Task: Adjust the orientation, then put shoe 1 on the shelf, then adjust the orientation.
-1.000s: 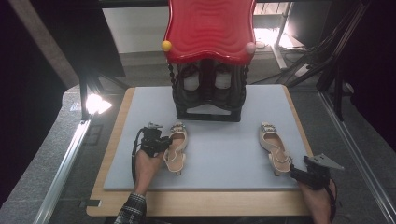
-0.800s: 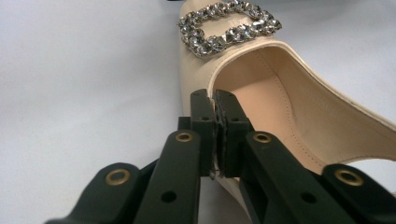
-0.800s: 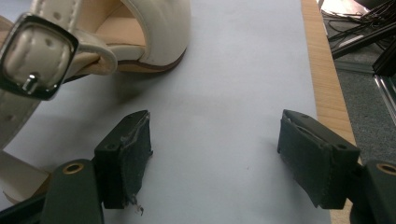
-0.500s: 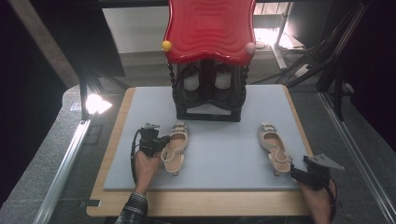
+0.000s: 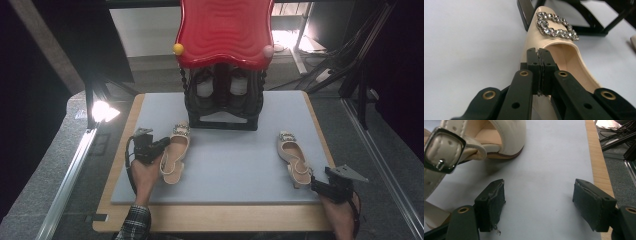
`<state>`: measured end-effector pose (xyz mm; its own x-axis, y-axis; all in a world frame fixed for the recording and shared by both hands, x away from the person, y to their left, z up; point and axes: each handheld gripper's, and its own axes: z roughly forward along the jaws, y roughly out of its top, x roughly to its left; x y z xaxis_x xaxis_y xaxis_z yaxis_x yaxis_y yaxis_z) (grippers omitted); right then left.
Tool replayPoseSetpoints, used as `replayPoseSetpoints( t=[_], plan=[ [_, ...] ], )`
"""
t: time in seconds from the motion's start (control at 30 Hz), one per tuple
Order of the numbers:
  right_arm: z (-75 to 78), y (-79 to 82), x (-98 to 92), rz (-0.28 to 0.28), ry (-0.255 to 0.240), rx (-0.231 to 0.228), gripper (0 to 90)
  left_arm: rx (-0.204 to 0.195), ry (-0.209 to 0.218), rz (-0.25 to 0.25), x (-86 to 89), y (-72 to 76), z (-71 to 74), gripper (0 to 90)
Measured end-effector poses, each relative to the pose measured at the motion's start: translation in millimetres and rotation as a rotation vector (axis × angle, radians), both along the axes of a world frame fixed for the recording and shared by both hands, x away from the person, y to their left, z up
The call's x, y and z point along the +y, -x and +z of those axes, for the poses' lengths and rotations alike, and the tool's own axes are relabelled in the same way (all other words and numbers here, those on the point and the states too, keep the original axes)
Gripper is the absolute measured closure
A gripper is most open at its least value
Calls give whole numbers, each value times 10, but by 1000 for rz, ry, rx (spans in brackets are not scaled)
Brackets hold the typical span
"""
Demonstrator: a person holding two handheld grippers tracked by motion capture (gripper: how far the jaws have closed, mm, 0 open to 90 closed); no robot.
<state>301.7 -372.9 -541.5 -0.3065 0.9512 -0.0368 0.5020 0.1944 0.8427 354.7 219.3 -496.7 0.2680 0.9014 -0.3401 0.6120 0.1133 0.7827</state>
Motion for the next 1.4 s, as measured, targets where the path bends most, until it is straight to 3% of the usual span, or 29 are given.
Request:
replayPoseSetpoints(
  t=[0.37,0.7,0.83,0.97,1.17,1.4],
  plan=[
    [-1,-1,-1,1,1,-1,257,-64,81,59,272,-87,93,888],
    [-1,-1,-2,1,1,-1,257,-153,135,76,413,-190,388,888],
    [-1,-1,-3,1,0,-1,257,-197,124,83,433,-261,517,887],
    [-1,-1,-5,2,-1,-1,257,-229,145,88,457,-351,618,888],
    [0,-1,-4,1,-2,-1,257,-258,155,96,456,-480,755,888],
    [-2,-2,-4,1,-2,-2,257,-293,215,104,474,-604,852,888]
  ],
)
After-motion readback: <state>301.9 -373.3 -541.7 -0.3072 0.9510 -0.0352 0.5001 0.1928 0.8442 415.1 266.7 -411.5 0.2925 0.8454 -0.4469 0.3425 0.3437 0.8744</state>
